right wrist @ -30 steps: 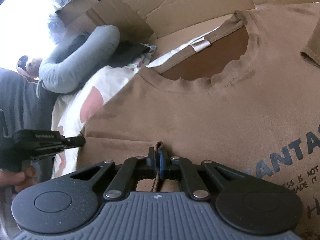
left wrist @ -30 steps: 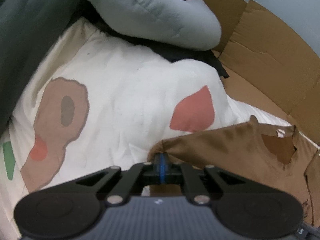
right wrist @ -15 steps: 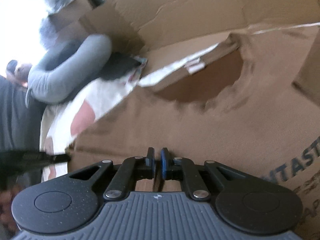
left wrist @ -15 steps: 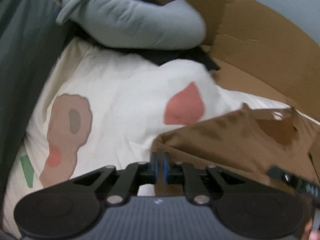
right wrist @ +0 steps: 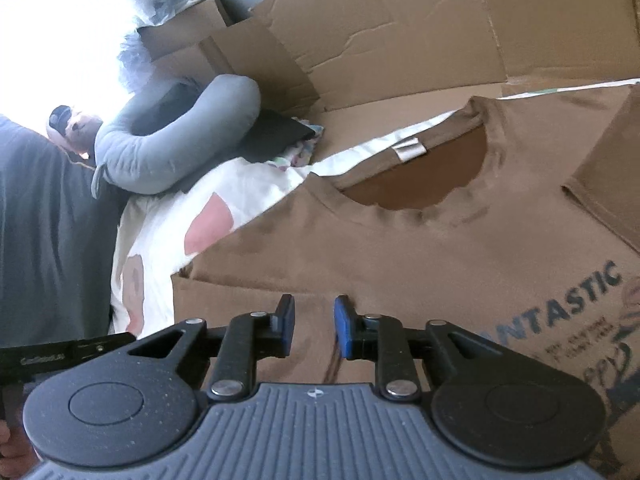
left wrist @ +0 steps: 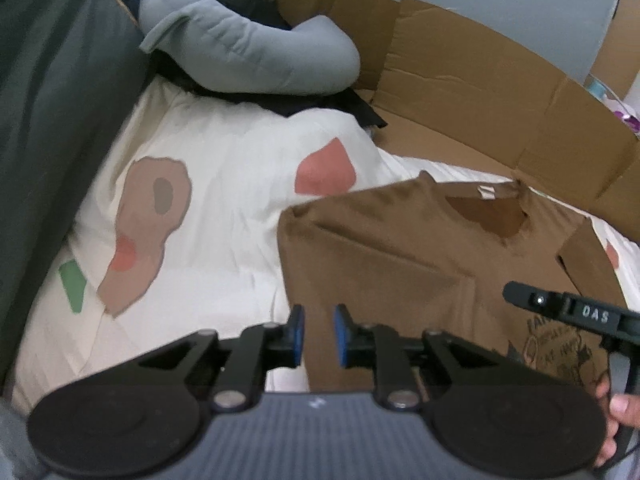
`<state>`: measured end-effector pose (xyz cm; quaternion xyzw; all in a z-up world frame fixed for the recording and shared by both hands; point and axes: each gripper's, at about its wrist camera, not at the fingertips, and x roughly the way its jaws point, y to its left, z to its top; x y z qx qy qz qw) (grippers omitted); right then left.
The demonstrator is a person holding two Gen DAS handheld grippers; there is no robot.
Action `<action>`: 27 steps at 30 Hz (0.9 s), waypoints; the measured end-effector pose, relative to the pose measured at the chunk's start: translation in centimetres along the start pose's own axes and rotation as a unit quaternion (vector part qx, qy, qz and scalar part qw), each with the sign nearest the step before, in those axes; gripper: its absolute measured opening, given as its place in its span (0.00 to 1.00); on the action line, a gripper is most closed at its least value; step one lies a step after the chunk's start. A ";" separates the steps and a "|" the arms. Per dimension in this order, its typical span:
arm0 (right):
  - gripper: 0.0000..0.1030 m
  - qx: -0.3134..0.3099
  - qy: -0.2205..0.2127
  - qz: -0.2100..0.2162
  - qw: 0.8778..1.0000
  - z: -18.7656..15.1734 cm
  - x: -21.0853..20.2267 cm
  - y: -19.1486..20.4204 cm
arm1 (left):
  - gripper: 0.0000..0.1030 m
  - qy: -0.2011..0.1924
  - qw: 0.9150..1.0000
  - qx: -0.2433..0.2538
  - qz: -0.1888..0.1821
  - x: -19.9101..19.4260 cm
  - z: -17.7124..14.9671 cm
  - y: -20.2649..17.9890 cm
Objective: Fold clothes
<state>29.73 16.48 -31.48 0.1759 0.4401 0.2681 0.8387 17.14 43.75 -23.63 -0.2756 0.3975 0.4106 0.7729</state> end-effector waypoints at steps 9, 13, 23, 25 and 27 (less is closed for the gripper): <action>0.22 -0.010 0.031 -0.019 0.999 -2.6 -1.9 0.0 | 0.17 -0.001 1.000 -0.011 -0.019 -1.2 -4.1 -0.1; 0.22 -0.010 0.048 -0.018 0.999 -4.2 -2.3 0.6 | 0.11 -0.003 0.999 -0.021 -0.026 -0.9 -5.3 0.0; 0.22 -0.109 0.074 0.031 0.991 -7.1 -1.7 5.9 | 0.09 0.006 0.998 -0.001 -0.067 0.7 -7.9 -1.6; 0.22 -0.130 0.084 0.039 0.987 -7.7 -1.4 6.7 | 0.09 0.017 0.998 0.006 -0.059 1.4 -8.4 -1.8; 0.22 -0.146 0.095 0.033 0.984 -8.3 -1.0 6.9 | 0.09 0.030 0.998 0.005 -0.053 2.1 -9.0 -1.6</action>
